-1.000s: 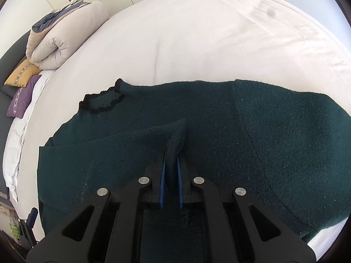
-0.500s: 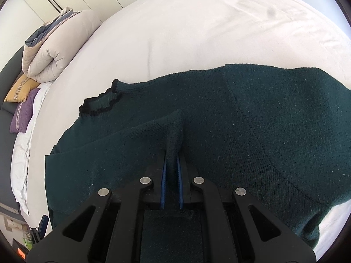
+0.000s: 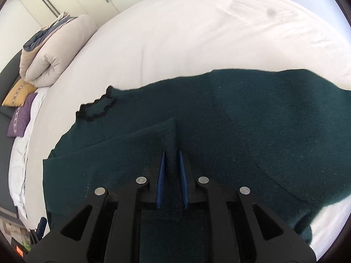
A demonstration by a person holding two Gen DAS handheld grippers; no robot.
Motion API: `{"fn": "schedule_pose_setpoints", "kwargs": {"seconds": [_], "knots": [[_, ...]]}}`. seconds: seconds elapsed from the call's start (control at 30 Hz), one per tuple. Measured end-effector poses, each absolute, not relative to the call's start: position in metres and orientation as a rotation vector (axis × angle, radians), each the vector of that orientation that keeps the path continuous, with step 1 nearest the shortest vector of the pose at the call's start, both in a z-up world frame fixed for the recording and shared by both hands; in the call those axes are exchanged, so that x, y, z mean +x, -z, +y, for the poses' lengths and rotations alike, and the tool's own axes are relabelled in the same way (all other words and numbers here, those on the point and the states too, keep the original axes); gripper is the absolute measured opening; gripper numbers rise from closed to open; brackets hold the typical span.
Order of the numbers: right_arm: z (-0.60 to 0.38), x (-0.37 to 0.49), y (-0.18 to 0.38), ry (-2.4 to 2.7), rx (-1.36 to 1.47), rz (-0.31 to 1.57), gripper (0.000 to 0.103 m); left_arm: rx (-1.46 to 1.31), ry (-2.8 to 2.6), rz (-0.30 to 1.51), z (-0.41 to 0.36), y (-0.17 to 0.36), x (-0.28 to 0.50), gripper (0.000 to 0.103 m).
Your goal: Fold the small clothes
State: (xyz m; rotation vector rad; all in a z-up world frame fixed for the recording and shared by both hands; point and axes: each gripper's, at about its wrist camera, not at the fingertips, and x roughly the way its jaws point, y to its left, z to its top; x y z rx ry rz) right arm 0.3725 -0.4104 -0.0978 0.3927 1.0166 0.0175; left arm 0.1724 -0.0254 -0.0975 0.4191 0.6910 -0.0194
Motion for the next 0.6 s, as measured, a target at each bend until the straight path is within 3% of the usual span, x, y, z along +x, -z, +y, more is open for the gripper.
{"fn": "schedule_pose_setpoints", "kwargs": {"seconds": [0.13, 0.23, 0.33, 0.37, 0.5, 0.53, 0.6], "knots": [[-0.403, 0.354, 0.066, -0.120, 0.461, 0.861, 0.019, 0.420, 0.019, 0.691, -0.025, 0.097, 0.172, 0.103], [-0.372, 0.361, 0.077, -0.358, 0.517, 0.938, 0.019, 0.420, 0.019, 0.691, -0.025, 0.097, 0.172, 0.103], [-0.368, 0.375, 0.126, -0.374, 0.585, 1.107, 0.018, 0.417, 0.021, 0.695, -0.025, 0.098, 0.172, 0.103], [-0.382, 0.373, 0.136, -0.409, 0.681, 1.077, 0.015, 0.413, 0.023, 0.696, -0.025, 0.097, 0.172, 0.103], [-0.438, 0.340, 0.118, -0.319, 0.758, 0.948, 0.019, 0.405, 0.028, 0.705, -0.024, 0.096, 0.173, 0.103], [-0.459, 0.326, 0.112, -0.290, 0.784, 0.908, 0.026, 0.403, 0.029, 0.708, -0.024, 0.096, 0.173, 0.103], [-0.512, 0.293, 0.101, -0.209, 0.867, 0.816, 0.058, 0.399, 0.033, 0.719, -0.022, 0.095, 0.174, 0.103]]}}
